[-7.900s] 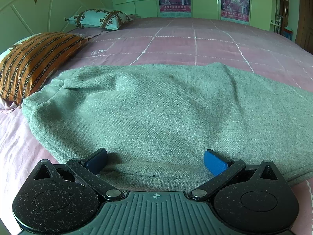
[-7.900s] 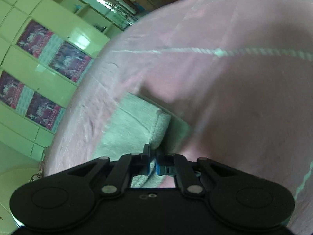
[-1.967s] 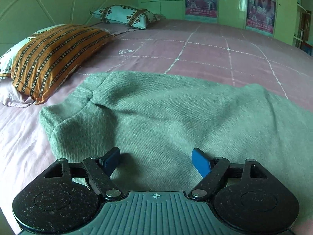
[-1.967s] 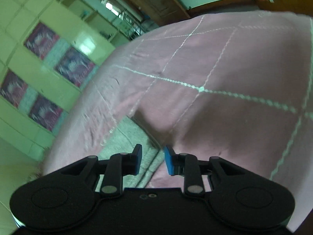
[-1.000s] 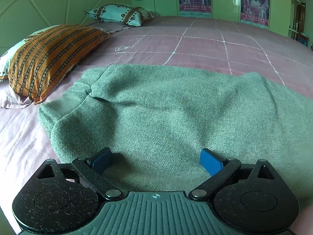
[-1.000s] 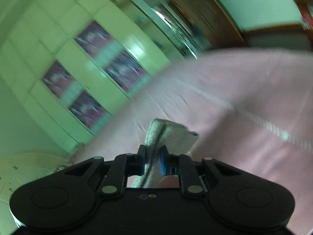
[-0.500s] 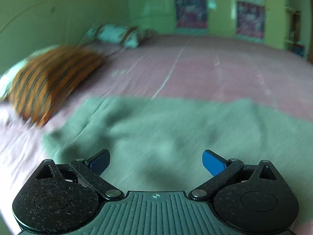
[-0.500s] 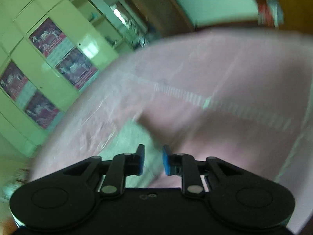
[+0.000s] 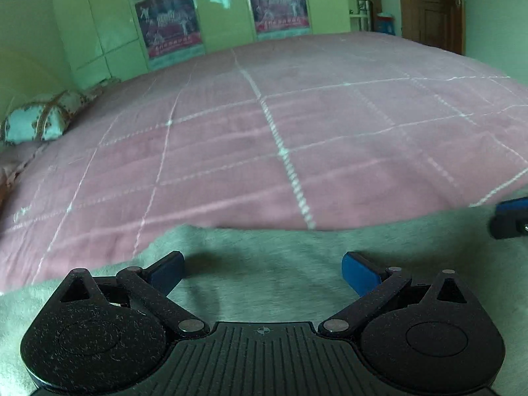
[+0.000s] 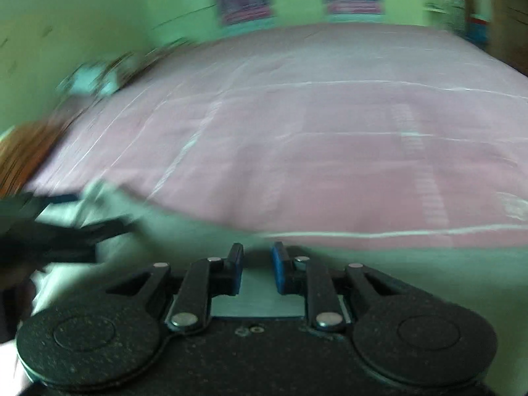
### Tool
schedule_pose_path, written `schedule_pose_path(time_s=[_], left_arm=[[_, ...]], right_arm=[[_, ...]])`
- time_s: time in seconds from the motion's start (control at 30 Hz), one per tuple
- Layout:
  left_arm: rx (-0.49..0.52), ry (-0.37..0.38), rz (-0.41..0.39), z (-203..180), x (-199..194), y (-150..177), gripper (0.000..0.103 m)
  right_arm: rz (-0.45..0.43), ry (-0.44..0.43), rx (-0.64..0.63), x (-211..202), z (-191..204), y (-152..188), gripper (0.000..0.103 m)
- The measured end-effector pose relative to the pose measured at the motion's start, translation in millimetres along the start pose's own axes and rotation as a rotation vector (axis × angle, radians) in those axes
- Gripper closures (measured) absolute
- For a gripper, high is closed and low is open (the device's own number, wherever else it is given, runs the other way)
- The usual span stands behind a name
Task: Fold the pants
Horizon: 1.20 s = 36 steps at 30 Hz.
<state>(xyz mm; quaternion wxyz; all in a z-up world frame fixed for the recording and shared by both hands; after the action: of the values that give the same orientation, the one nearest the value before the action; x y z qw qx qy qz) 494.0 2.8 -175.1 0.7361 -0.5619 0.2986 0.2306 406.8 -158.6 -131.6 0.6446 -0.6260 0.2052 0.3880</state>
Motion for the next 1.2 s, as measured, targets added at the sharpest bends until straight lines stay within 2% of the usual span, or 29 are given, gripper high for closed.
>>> schedule_pose_path(time_s=[0.07,0.13,0.2,0.27,0.33,0.4,0.5,0.57,0.6,0.67,0.73,0.8,0.87,0.9,0.93,0.97,1.0,1.03,1.07,1.13,1.2], left_arm=[[-0.011,-0.047,0.008,22.0,-1.3,7.2,0.002],[-0.079,-0.061,0.036,52.9,0.0,17.9,0.001],[-0.173,-0.081,0.058,92.2,-2.4,33.9,0.0],[-0.255,-0.078,0.071,122.5,-8.2,47.4,0.0],[-0.289,-0.108,0.071,147.4,-14.0,57.2,0.0],[-0.29,-0.177,0.092,166.5,-20.5,67.2,0.0],[-0.325,-0.244,0.093,186.9,-44.6,77.1,0.0],[-0.303,-0.265,0.058,185.5,-71.4,78.8,0.0],[-0.292,-0.257,0.031,180.7,-84.0,80.7,0.0],[-0.269,-0.249,-0.026,162.6,-110.9,86.6,0.0],[-0.224,-0.241,-0.058,144.7,-126.4,95.2,0.0],[-0.192,-0.287,-0.061,134.9,-136.4,111.8,0.0],[-0.22,-0.294,-0.044,133.6,-140.1,131.7,0.0],[-0.23,-0.316,-0.001,137.7,-135.5,141.9,0.0],[-0.248,-0.324,0.077,142.6,-125.4,156.5,0.0],[-0.321,-0.279,0.058,146.3,-127.8,161.5,0.0],[-0.352,-0.267,0.069,149.8,-129.9,160.4,0.0],[-0.333,-0.291,0.096,149.3,-134.2,154.3,0.0],[-0.299,-0.322,0.109,145.9,-140.7,146.9,0.0],[-0.244,-0.309,0.054,132.8,-158.5,132.5,0.0],[-0.237,-0.287,0.031,121.1,-172.0,126.9,0.0]], right_arm=[[0.005,0.015,-0.014,-7.3,-12.4,6.1,0.097],[-0.009,0.076,0.016,-19.5,-51.2,3.5,0.098],[-0.029,0.161,0.091,-37.8,-112.1,13.9,0.098],[-0.042,0.225,0.198,-57.0,-171.8,27.4,0.103],[-0.06,0.277,0.296,-78.0,-224.8,38.2,0.103],[-0.066,0.337,0.368,-95.2,-260.6,47.5,0.103],[-0.119,0.292,0.48,-123.3,-280.1,59.5,0.103],[-0.189,0.363,0.498,-155.8,-274.9,65.2,0.076],[-0.227,0.367,0.502,-170.2,-269.8,71.0,0.068],[-0.292,0.318,0.549,-192.7,-255.8,90.7,0.065],[-0.327,0.271,0.632,-210.2,-250.4,113.8,0.056],[-0.344,0.207,0.735,-221.4,-247.0,141.6,0.05],[-0.338,0.149,0.855,-218.1,-249.1,164.5,0.05],[-0.327,0.119,0.914,-214.3,-254.5,170.8,0.053],[-0.32,0.072,0.965,-208.8,-259.3,175.0,0.058],[-0.315,0.021,1.014,-201.0,-263.6,180.4,0.06],[-0.302,0.0,1.041,-194.4,-266.0,184.9,0.067],[-0.293,-0.025,1.075,-187.2,-270.4,188.3,0.079],[-0.297,-0.049,1.113,-184.3,-273.5,191.3,0.085],[-0.335,-0.069,1.166,-191.8,-276.2,196.4,0.087],[-0.355,-0.077,1.166,-195.3,-271.7,199.3,0.087]])
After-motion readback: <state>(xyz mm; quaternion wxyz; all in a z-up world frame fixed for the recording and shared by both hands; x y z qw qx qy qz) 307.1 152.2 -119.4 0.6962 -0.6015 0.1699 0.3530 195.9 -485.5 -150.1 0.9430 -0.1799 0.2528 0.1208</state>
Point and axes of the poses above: each gripper's, at about its wrist camera, not at the fingertips, and x roughly the way its jaws point, z to its left, y to its underside, the point moved 8 cm from there along x, roughly the way its jaws point, and after that the axes turned 3 degrees about z, right-handed, at the moved point
